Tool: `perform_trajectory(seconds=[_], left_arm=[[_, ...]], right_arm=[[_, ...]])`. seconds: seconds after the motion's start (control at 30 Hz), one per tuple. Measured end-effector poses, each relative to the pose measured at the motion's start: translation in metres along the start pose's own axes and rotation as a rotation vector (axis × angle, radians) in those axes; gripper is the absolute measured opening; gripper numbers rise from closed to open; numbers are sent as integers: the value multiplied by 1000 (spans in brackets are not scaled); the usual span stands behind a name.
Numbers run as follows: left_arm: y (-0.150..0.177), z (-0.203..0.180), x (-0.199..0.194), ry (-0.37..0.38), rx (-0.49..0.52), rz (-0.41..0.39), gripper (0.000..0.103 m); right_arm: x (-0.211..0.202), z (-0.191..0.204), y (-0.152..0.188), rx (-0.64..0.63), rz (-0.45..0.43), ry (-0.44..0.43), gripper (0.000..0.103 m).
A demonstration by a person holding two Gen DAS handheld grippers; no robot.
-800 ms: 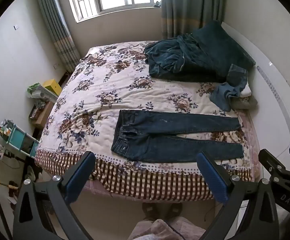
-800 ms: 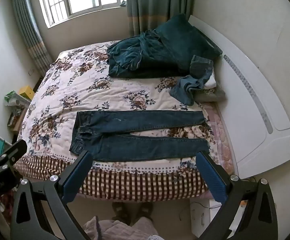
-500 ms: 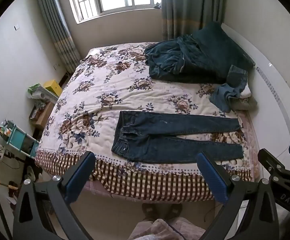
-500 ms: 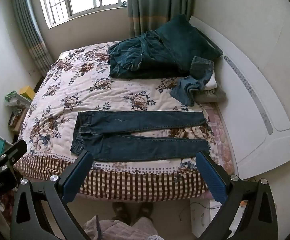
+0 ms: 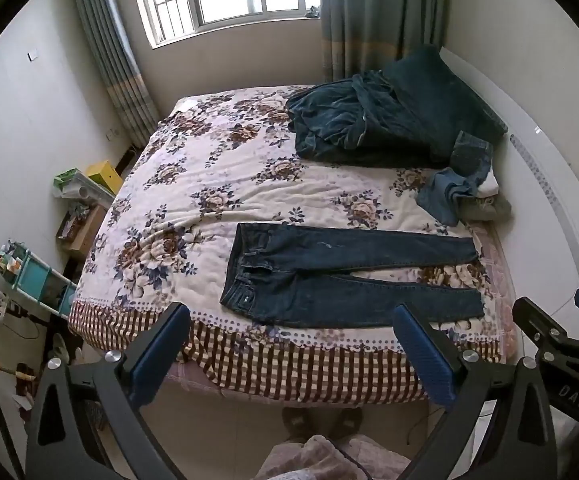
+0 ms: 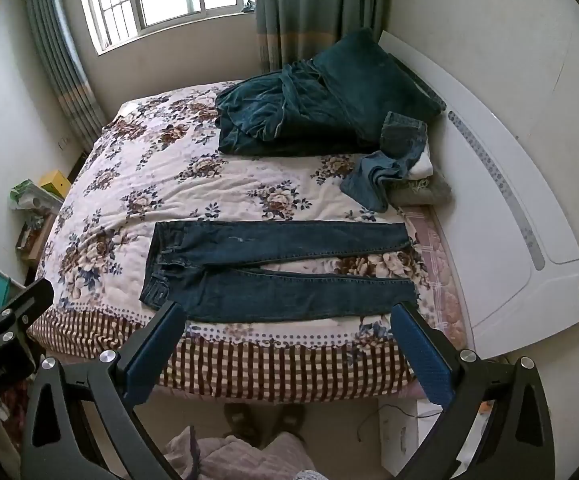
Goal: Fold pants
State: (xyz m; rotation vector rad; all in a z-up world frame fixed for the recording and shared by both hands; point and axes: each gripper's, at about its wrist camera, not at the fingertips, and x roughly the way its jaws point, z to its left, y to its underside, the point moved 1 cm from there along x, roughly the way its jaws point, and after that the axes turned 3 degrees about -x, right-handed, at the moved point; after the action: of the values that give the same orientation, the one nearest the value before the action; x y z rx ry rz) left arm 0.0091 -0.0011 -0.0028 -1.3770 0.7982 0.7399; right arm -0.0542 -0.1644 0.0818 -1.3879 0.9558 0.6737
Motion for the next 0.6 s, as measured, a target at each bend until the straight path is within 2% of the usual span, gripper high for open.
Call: perform_trajectory(seconds=[0.17, 0.6], left_arm=[[-10, -6, -4, 1, 0, 1, 103], [-5, -11, 2, 5, -4, 0, 103]], right_arm=[[0, -1, 1, 0, 2, 2, 103], [-1, -3, 3, -1, -4, 7, 103]])
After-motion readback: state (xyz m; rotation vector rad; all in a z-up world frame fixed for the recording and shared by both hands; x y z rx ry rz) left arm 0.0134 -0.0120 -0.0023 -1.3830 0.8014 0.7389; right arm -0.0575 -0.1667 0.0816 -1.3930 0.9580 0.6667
